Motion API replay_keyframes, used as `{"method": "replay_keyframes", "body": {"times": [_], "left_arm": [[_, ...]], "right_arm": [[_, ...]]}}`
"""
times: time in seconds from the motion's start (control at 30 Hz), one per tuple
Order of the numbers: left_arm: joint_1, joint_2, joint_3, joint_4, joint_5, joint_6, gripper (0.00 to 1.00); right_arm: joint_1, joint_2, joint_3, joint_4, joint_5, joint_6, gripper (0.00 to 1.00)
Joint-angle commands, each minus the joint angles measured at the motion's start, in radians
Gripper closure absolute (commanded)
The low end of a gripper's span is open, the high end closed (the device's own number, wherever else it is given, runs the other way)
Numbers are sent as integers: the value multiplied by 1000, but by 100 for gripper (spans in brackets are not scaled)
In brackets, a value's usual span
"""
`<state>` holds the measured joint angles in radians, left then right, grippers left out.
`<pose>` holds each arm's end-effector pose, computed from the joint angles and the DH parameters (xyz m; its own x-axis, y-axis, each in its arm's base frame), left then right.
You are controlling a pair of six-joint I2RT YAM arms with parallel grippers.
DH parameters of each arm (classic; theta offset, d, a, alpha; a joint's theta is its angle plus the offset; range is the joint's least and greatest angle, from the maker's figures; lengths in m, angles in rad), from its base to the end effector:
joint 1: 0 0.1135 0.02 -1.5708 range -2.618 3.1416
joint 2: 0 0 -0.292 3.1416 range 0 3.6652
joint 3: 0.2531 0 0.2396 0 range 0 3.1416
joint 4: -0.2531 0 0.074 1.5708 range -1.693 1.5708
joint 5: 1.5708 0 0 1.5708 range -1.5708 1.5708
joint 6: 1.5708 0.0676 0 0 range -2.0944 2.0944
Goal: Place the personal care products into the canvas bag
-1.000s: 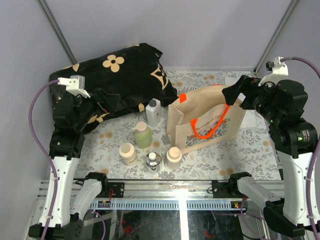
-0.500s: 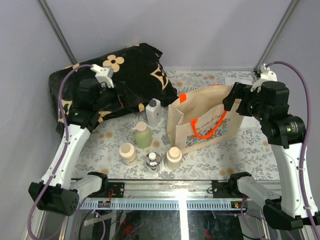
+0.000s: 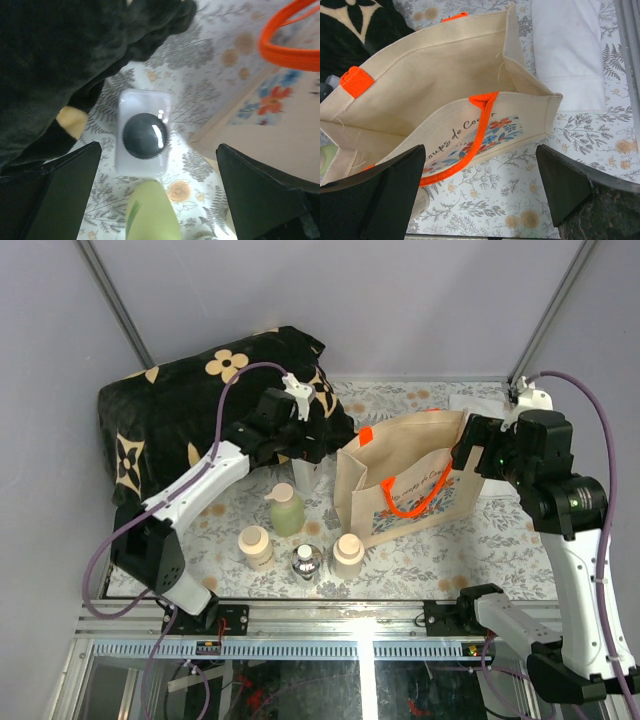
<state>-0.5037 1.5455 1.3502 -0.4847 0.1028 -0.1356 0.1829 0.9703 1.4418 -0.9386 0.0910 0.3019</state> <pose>0.3134 -0.1806 0.3304 -0.6200 0.1882 -0.7617 0.4705 0.8660 -0.1691 0.1590 0.0232 0.4496 -0.4529 0.2174 -0.8647 0.0349 0.9734 0.2264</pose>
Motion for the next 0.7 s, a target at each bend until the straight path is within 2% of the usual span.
{"method": "replay_keyframes", "body": {"times": [0.0, 0.2, 0.4, 0.43, 0.5, 0.57, 0.67], "left_arm": [[1, 35, 57, -34, -176, 44, 0], [1, 67, 75, -52, -202, 73, 0], [0, 138, 45, -28, -138, 71, 0], [1, 146, 43, -22, -123, 69, 3], [1, 163, 43, -20, -108, 66, 15], [1, 177, 47, -20, -93, 59, 34], [1, 194, 61, -21, -77, 49, 75]], "right_arm": [[1, -57, -18, -6, 37, -15, 1], [1, -76, -64, 10, 48, 5, 1], [2, -54, -99, 51, 52, 3, 1], [1, -51, -107, 60, 49, 3, 1], [2, -44, -121, 76, 45, 1, 0], [2, -39, -133, 99, 47, -5, 1], [2, -40, -159, 156, 62, -15, 0]]}}
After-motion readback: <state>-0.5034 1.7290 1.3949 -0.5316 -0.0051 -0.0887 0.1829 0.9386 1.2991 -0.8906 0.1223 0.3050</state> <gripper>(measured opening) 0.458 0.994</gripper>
